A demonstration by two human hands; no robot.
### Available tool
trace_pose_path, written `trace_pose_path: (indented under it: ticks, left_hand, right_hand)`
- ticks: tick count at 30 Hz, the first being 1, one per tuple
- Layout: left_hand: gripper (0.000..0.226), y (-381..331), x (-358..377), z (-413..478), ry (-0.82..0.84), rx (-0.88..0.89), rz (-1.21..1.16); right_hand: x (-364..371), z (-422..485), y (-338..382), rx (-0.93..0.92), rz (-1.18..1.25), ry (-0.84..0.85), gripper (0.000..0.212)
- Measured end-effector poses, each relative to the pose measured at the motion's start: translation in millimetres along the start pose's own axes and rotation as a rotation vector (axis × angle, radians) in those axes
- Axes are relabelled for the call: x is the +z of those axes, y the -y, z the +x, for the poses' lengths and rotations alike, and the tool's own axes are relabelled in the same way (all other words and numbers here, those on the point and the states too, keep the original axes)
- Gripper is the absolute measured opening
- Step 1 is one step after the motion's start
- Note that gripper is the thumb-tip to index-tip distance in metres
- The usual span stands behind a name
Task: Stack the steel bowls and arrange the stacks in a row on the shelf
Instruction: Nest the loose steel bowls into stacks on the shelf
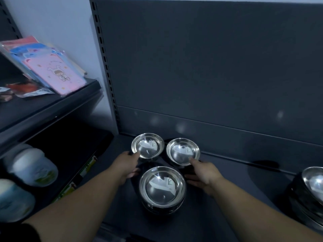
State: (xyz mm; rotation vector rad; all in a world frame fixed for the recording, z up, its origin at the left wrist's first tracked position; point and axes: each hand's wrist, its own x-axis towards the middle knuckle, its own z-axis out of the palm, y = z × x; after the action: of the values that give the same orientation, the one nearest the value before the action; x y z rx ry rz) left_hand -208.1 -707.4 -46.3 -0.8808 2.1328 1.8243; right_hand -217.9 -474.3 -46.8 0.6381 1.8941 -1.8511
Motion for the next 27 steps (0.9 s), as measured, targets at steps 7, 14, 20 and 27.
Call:
trace_pose_path:
  ticks: [7,14,20,27]
  left_hand:
    - [0.03,-5,2,8,0.033,-0.043,-0.23]
    - [0.023,-23,-31,-35,0.046,0.147,-0.176]
    - [0.015,-34,-42,-89,0.262,0.202,0.165]
    - [0.018,-5,-23,-105,0.172,0.195,0.187]
  right_hand:
    - [4,7,-2,-0.008,0.093,-0.018,0.029]
    - [-6,-13,5,-0.08,0.154,-0.026,0.014]
    - [-16,-40,20,-0.155,0.187,-0.03,0.016]
    - [-15,-77,28,-0.216,0.201,0.076,0.026]
